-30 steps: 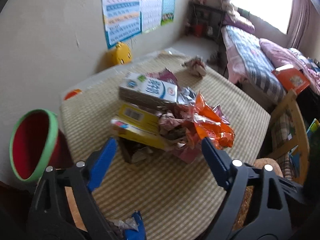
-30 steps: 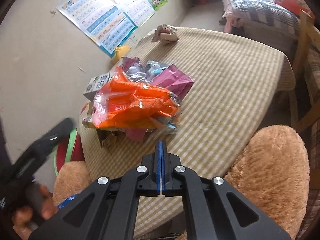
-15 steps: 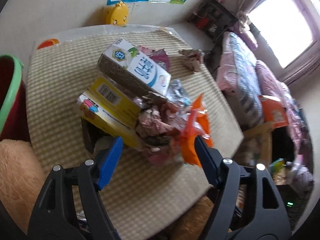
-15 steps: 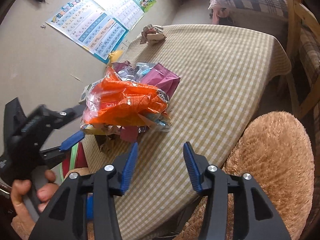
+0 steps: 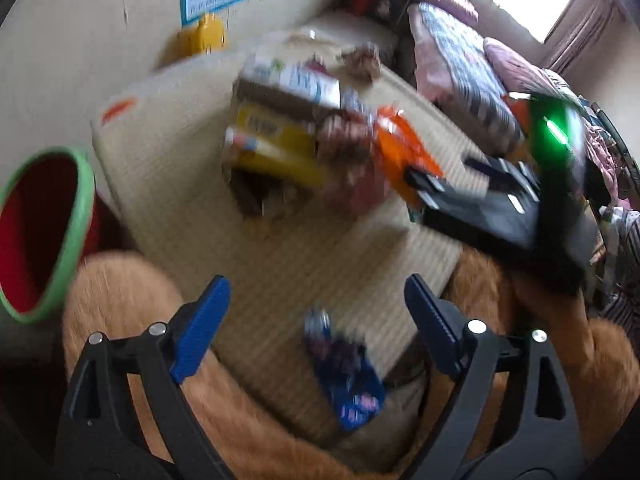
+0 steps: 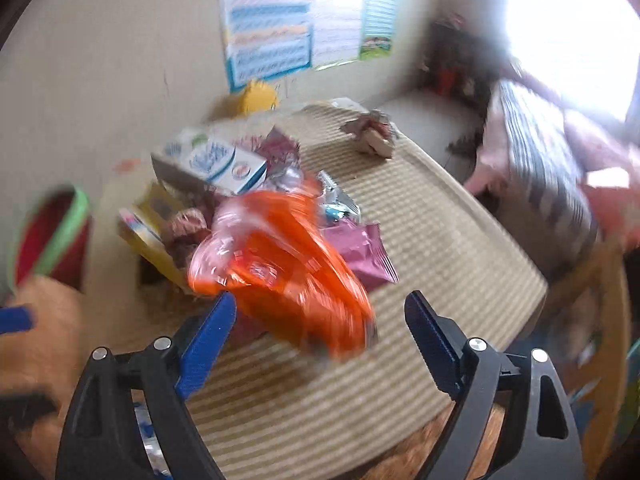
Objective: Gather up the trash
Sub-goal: 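Grasp the blue wrapper with the left tool while the right tool grasps the orange bag, then drop the blue wrapper and orange bag into the red bucket with both tools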
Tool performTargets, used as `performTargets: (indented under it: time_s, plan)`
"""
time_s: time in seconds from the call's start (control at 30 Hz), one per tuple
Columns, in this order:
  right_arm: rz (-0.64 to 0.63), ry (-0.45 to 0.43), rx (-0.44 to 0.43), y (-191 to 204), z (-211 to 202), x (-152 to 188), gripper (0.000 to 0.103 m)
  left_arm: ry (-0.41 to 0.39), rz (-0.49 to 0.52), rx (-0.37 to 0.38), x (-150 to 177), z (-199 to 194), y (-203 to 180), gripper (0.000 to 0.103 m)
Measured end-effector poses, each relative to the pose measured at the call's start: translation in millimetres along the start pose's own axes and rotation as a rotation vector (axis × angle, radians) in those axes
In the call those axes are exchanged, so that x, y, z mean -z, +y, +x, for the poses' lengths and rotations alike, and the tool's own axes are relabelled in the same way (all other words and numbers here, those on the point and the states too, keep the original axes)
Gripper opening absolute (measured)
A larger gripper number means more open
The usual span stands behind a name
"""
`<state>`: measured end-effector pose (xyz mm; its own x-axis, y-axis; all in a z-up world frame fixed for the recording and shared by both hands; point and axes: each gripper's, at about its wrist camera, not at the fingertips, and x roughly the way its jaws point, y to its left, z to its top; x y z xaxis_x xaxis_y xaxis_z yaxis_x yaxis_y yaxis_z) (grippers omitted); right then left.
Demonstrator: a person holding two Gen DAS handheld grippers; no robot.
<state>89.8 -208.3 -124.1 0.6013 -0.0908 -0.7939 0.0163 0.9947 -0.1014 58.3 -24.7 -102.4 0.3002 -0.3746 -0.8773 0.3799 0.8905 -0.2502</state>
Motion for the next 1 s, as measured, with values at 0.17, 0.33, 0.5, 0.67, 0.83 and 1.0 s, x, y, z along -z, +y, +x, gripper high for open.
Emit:
performTargets:
  time_s: [0.17,0.33,0.5,0.67,0.83,1.0]
  plan:
    - [-0.027,0.054,-0.009,7,25,-5,0.002,0.102,-0.074,0.079,22,12,-1,0.087]
    - [0.009,0.029,-0.105,-6,15,-2,0.001,0.177,-0.003,0.035,29,31,-21,0.087]
    - [0.102,-0.005,-0.189,-24,-3,-4,0.000,0.285,0.014,0.014,40,61,-28,0.085]
    - [0.189,-0.047,-0.234,-40,-23,-4,0.000,0.339,0.022,-0.014,41,83,-31,0.066]
    - [0.194,-0.101,-0.256,-38,-43,-4,0.000,0.355,-0.029,0.013,41,93,-23,0.039]
    - [0.166,-0.092,-0.266,-28,-50,-1,0.002,0.298,-0.087,0.043,37,86,-11,0.028]
